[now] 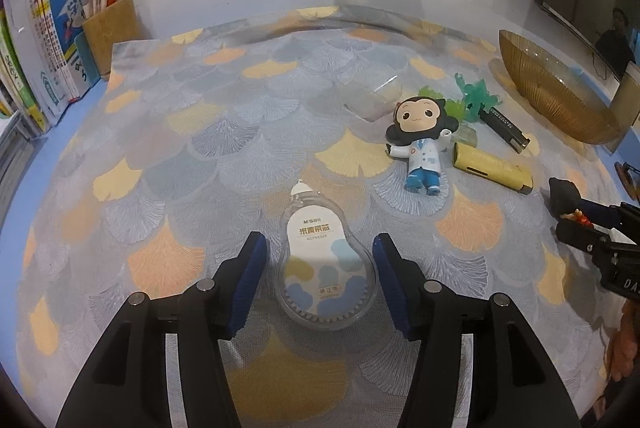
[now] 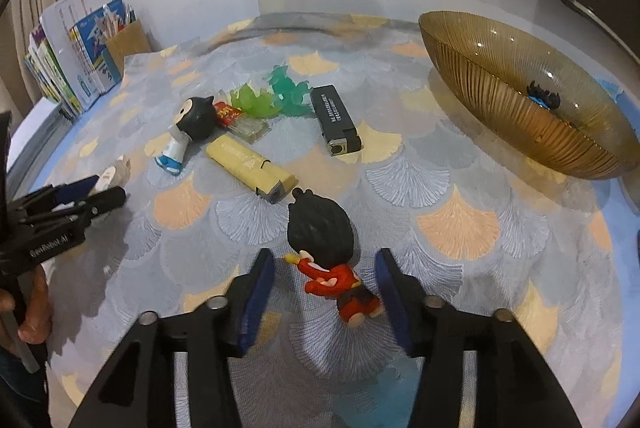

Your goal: Organize rigid objects

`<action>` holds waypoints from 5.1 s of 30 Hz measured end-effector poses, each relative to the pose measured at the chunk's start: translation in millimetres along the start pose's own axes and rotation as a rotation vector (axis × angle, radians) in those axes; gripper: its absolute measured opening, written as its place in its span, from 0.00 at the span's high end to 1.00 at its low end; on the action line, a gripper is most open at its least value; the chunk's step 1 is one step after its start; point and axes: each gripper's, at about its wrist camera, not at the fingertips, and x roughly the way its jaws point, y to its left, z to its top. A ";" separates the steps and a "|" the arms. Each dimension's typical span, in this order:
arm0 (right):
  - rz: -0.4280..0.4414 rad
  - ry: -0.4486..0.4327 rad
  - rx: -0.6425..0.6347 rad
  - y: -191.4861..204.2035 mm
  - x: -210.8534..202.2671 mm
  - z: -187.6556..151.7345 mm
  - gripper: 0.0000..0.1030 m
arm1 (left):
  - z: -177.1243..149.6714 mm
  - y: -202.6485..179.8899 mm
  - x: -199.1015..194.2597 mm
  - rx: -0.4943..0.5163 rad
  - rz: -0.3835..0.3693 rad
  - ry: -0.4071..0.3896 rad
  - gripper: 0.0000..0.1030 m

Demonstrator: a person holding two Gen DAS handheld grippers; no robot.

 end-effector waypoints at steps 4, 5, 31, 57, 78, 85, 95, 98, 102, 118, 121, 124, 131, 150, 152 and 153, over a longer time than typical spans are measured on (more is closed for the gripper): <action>-0.007 0.003 -0.009 0.9 1.5 0.4 0.45 | 0.2 -2.0 0.8 0.005 0.008 0.002 0.48; -0.006 0.005 -0.007 0.1 2.1 0.8 0.44 | 0.1 -1.9 0.9 0.004 0.004 0.002 0.47; -0.028 0.009 0.052 -6.7 6.2 3.6 0.11 | -0.1 1.0 1.0 -0.002 0.028 0.009 0.37; -0.057 -0.023 -0.062 19.5 -8.0 -1.1 0.69 | -8.6 -33.4 -17.0 0.079 0.027 -0.012 0.56; -0.060 -0.436 0.228 -130.0 -200.7 33.9 0.70 | 121.0 -184.9 -109.7 0.225 -0.263 -0.301 0.56; -0.080 -0.361 0.298 -170.4 -166.3 53.0 0.70 | 149.8 -247.9 -56.0 0.261 -0.372 -0.222 0.56; 0.045 -0.159 0.432 -211.7 -94.4 68.3 0.61 | 154.4 -257.5 -5.0 0.214 -0.426 -0.127 0.27; 0.022 -0.184 0.455 -217.5 -102.5 59.4 0.45 | 149.0 -236.6 -15.9 0.189 -0.406 -0.152 0.27; 0.050 -0.216 0.443 -208.0 -118.7 46.6 0.38 | 136.1 -191.2 -42.4 0.111 -0.377 -0.180 0.27; 0.109 -0.078 0.112 -26.3 -41.9 5.5 0.37 | 13.7 -5.3 -36.3 -0.125 0.009 -0.102 0.21; 0.060 -0.071 0.084 -18.7 -24.7 2.5 0.37 | 5.0 -0.2 -25.7 -0.125 0.016 -0.095 0.21; 0.052 -0.054 0.081 -19.8 -13.0 -2.2 0.37 | 0.7 2.6 -14.7 -0.124 -0.009 -0.054 0.21; 0.067 -0.017 0.095 -25.4 -4.4 -2.8 0.37 | 0.0 -6.5 3.8 -0.091 0.053 0.020 0.21; 0.148 -0.022 0.049 -19.3 -7.5 -5.5 0.37 | -0.4 -6.7 8.9 -0.084 0.101 0.051 0.03; 0.150 -0.013 0.061 -20.6 -6.0 -5.8 0.37 | -0.7 -6.7 8.8 -0.086 0.102 0.053 0.02; 0.154 -0.012 0.065 -21.7 -5.5 -5.6 0.37 | -0.9 -7.0 8.6 -0.087 0.103 0.054 0.01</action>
